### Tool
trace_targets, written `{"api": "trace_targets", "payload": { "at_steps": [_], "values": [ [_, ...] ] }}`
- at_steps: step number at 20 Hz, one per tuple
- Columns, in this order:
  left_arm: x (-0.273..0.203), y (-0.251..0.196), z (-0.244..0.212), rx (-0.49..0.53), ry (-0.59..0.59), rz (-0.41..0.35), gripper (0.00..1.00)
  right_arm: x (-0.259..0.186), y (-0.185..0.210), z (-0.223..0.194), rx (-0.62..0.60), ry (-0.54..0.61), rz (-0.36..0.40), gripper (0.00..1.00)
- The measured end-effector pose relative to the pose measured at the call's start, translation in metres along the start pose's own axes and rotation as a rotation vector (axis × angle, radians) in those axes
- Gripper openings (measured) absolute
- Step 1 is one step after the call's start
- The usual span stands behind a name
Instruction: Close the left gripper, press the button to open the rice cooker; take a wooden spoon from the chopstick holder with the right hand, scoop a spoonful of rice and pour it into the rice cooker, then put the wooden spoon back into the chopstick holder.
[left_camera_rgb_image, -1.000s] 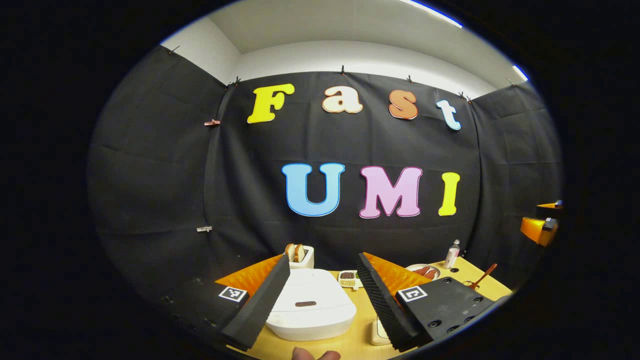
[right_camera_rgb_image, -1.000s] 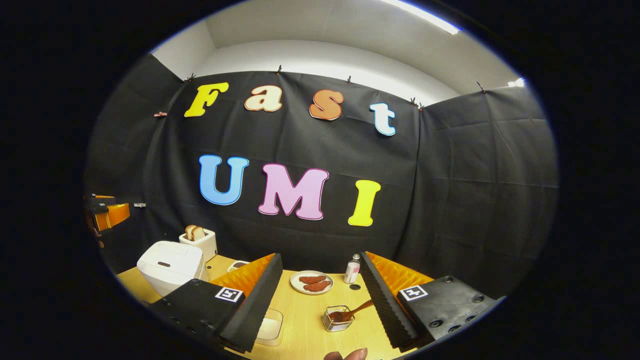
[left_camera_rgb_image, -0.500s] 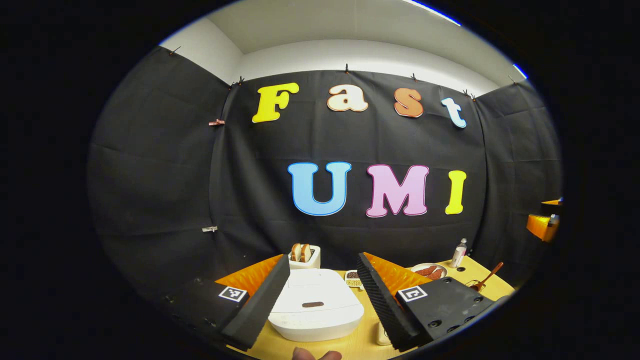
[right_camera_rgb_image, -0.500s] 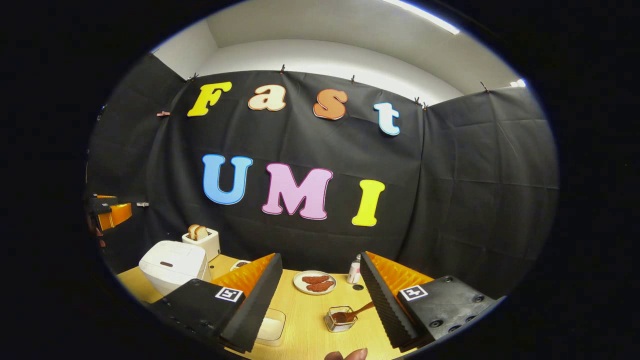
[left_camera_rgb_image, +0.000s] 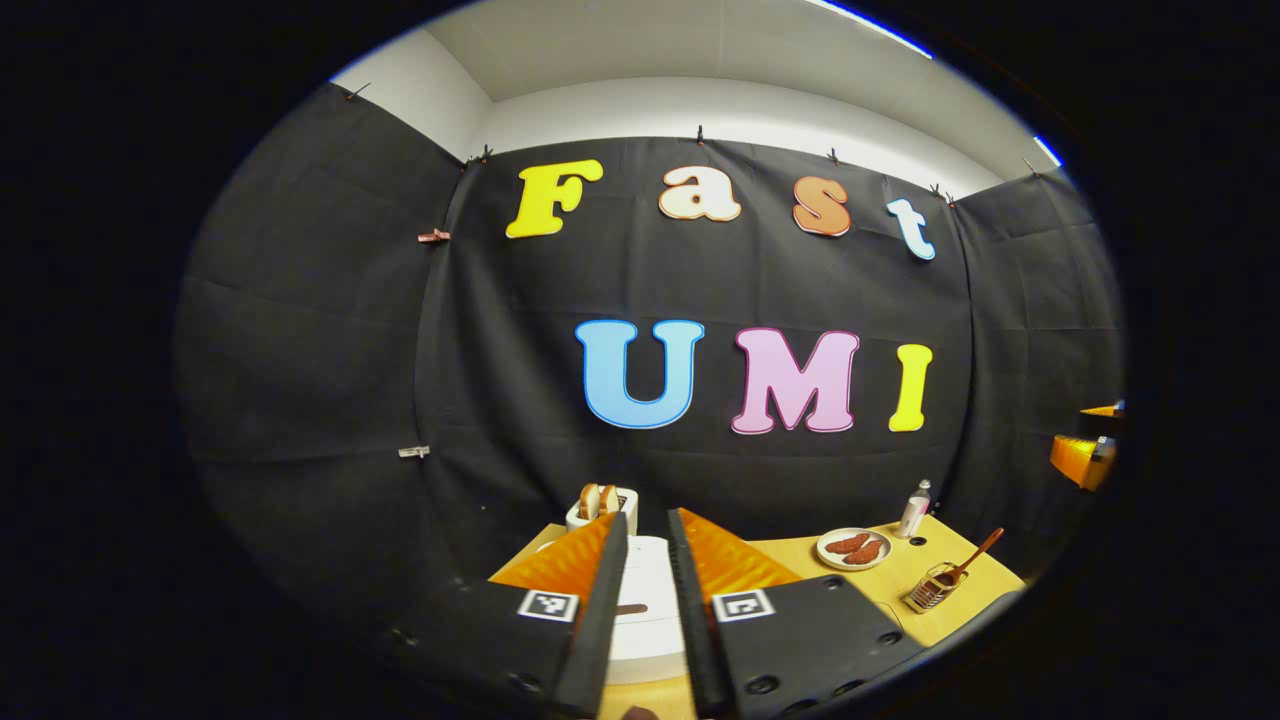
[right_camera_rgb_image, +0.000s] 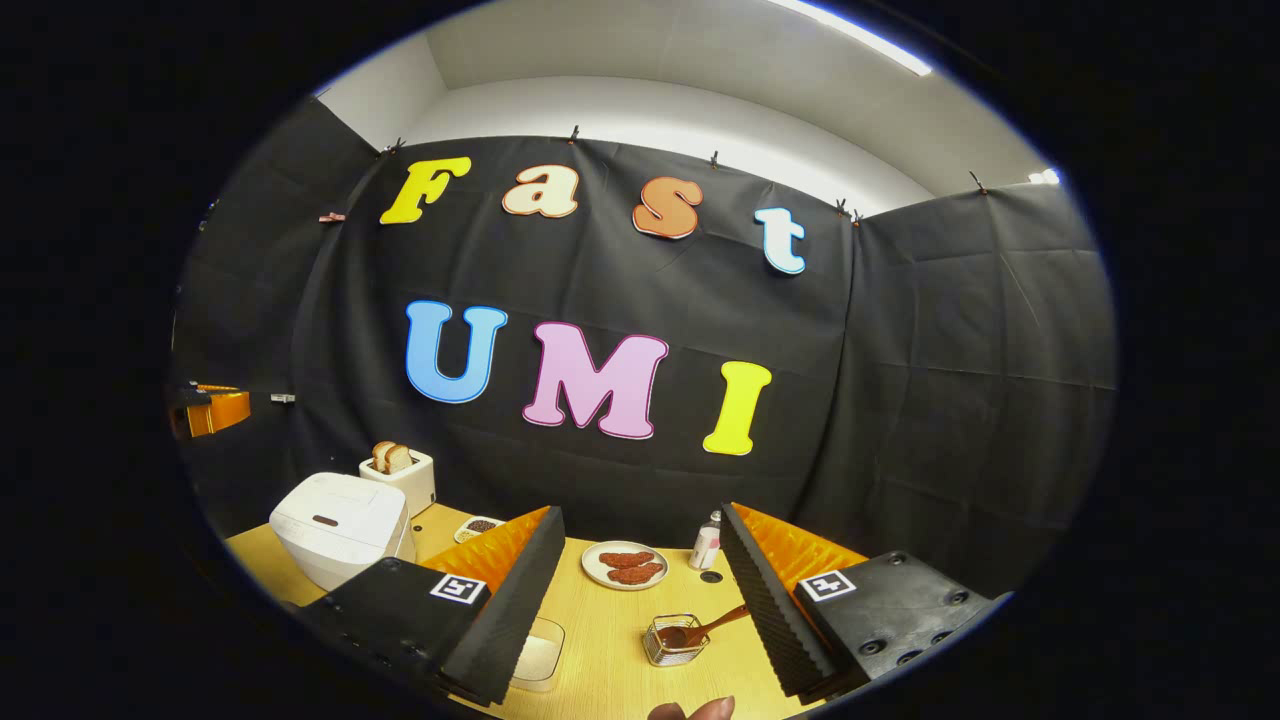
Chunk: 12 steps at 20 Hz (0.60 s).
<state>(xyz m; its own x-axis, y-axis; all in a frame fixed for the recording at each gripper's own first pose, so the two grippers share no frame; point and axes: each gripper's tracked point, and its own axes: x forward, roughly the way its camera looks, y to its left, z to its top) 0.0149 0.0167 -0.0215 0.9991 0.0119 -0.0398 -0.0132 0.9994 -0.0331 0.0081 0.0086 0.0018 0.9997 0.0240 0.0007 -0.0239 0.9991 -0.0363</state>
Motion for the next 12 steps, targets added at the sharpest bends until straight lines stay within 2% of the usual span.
{"api": "trace_targets", "payload": {
  "at_steps": [1, 2, 5, 9, 12],
  "values": [
    [0.004, 0.004, -0.006, -0.010, 0.019, 0.007, 0.17, 0.001, -0.001, 0.000, -0.002, 0.001, -0.004, 0.98],
    [0.008, 0.005, -0.013, -0.029, 0.045, -0.005, 0.11, 0.001, -0.002, -0.001, -0.003, 0.001, -0.005, 0.98],
    [0.022, 0.000, -0.041, -0.070, 0.131, -0.050, 0.08, 0.001, -0.004, -0.002, -0.006, 0.002, -0.012, 0.97],
    [0.060, 0.009, -0.090, -0.070, 0.280, -0.068, 0.07, 0.000, -0.009, -0.007, -0.010, 0.011, -0.026, 0.97],
    [0.088, 0.018, -0.132, -0.120, 0.405, -0.063, 0.07, -0.002, -0.019, -0.009, -0.027, 0.014, -0.050, 0.97]
  ]
}}
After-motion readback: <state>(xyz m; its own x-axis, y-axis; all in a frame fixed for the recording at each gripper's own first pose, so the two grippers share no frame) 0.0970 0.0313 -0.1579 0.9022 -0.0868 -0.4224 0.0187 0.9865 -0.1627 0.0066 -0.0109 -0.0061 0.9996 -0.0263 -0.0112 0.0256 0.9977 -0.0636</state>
